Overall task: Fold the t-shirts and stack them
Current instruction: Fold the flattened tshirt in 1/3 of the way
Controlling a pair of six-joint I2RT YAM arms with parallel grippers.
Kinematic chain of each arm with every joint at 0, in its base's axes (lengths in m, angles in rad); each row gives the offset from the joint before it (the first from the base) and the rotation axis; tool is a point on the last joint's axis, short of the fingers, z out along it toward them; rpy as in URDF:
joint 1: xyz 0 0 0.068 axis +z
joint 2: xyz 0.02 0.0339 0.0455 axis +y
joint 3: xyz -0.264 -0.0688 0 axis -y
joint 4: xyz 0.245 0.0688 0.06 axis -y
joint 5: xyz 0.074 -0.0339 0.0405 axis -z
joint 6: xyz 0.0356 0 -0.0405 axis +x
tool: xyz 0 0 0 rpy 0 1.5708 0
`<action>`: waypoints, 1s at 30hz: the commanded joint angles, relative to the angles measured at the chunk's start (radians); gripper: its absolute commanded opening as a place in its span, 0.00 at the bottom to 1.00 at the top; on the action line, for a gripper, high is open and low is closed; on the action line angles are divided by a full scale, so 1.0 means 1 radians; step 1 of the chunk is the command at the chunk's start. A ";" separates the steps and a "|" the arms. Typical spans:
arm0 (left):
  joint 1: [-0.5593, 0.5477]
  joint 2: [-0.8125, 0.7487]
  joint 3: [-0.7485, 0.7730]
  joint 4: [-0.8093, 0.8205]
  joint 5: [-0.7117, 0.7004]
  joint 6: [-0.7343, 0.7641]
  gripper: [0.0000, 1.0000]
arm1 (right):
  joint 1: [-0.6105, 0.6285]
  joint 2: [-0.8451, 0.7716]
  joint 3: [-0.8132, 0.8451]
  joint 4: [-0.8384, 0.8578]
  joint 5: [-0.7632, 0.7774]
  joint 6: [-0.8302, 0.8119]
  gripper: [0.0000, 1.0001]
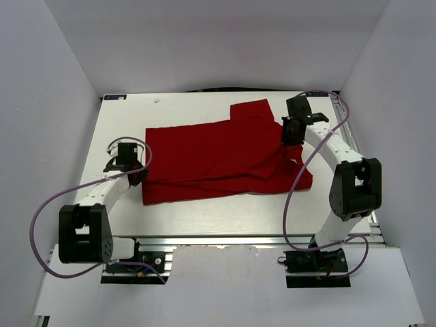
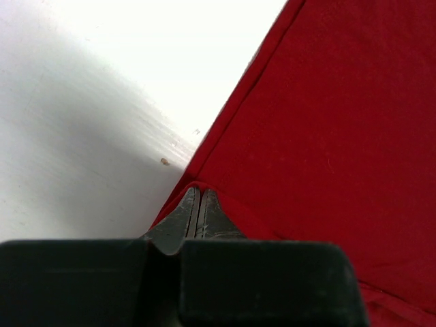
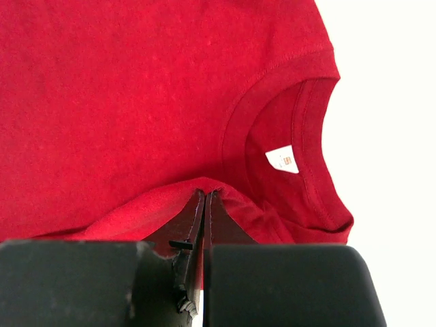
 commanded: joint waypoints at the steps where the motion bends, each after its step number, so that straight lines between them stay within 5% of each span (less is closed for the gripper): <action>1: 0.005 0.020 0.044 0.028 0.007 0.028 0.00 | -0.008 0.004 0.056 0.023 0.032 -0.017 0.00; 30: 0.006 0.153 0.092 0.063 0.002 0.073 0.00 | -0.022 0.119 0.174 0.103 -0.058 -0.039 0.00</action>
